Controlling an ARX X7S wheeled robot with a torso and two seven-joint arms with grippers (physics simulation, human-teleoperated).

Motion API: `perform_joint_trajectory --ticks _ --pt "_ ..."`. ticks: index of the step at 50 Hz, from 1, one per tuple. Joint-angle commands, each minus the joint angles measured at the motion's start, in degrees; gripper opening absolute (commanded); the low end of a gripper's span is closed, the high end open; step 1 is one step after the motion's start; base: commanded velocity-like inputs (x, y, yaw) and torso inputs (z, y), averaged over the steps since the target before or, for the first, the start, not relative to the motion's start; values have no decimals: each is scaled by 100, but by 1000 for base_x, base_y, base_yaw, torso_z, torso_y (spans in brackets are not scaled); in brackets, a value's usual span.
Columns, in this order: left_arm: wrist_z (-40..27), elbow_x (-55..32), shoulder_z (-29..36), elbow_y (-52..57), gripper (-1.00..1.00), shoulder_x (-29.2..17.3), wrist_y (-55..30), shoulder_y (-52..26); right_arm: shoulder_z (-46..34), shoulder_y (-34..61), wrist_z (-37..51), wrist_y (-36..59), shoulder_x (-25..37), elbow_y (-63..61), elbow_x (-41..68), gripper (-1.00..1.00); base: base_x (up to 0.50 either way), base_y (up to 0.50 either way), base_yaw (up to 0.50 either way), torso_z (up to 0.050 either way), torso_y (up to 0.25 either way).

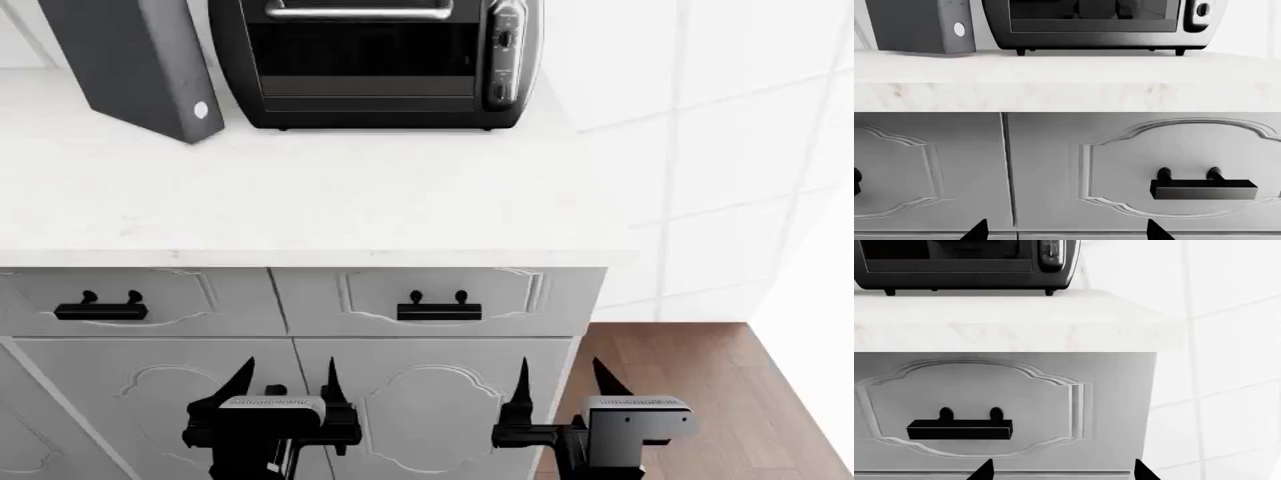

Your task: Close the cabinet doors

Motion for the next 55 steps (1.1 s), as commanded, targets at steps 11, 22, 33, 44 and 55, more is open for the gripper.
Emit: perform_joint_trajectory --ticks 11,22,33,44,55 --pt "-373 -18 349 548 100 -293 257 246 -418 -145 201 -567 306 -562 124 100 0 0 0 0 0" --pt "-457 47 457 1823 100 -537 1233 408 -540 -314 305 -1214 482 -1824 61 100 0 0 0 0 0" --pt "-549 277 620 2897 100 -623 1187 278 -780 -15 487 -709 453 -3035 -145 100 0 0 0 0 0" --pt "-662 347 601 4115 100 -652 509 -257 -478 841 708 482 519 -4490 -99 100 0 0 0 0 0" --pt "-830 141 220 4946 100 -765 -116 -853 -234 1224 858 1022 665 -5295 42 100 0 0 0 0 0"
